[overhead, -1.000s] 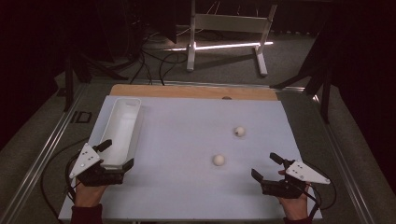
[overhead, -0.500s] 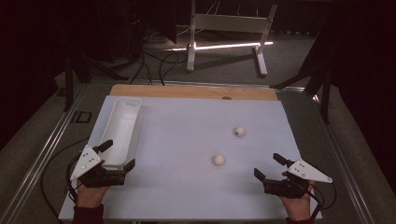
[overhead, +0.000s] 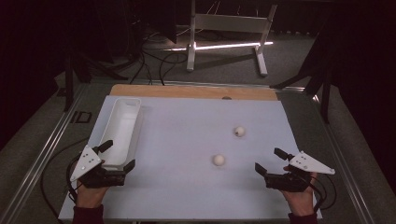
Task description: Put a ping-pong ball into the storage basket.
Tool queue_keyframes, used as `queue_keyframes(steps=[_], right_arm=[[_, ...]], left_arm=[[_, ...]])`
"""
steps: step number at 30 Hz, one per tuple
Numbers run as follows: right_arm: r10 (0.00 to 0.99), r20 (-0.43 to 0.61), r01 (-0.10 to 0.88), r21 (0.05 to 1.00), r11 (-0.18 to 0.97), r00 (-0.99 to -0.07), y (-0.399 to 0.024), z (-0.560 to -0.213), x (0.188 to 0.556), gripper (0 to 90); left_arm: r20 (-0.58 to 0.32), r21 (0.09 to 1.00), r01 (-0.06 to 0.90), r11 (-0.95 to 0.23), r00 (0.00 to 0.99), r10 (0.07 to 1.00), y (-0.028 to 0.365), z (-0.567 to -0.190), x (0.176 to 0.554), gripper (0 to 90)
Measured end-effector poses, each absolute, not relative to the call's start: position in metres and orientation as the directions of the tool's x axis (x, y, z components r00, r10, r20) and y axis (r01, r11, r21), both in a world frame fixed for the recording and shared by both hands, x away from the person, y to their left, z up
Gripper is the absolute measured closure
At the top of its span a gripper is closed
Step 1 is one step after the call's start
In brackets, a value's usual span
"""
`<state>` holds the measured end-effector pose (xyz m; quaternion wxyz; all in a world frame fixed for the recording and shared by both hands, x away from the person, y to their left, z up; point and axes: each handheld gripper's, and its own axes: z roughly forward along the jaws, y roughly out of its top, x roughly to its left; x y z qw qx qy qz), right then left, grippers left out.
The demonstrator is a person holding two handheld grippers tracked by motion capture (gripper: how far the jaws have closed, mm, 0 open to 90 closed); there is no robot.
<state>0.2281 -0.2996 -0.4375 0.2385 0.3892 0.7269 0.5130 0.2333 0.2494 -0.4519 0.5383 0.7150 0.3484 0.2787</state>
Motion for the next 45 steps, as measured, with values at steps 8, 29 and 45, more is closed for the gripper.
queue_keyframes(steps=[8,29,45], right_arm=[[0.807,0.054,0.332,0.926,0.181,-0.589,-0.299,-0.425,0.239,7.2],[0.807,0.050,0.366,0.906,0.211,-0.589,-0.295,-0.418,0.257,7.3],[0.810,0.025,0.412,0.870,0.271,-0.585,-0.285,-0.416,0.275,7.3]], left_arm=[[0.029,0.962,0.199,-0.185,0.601,0.799,0.249,-0.453,0.233,0.1],[0.034,0.962,0.199,-0.187,0.595,0.803,0.248,-0.455,0.233,0.1],[0.030,0.962,0.203,-0.184,0.590,0.807,0.249,-0.456,0.233,0.1]])
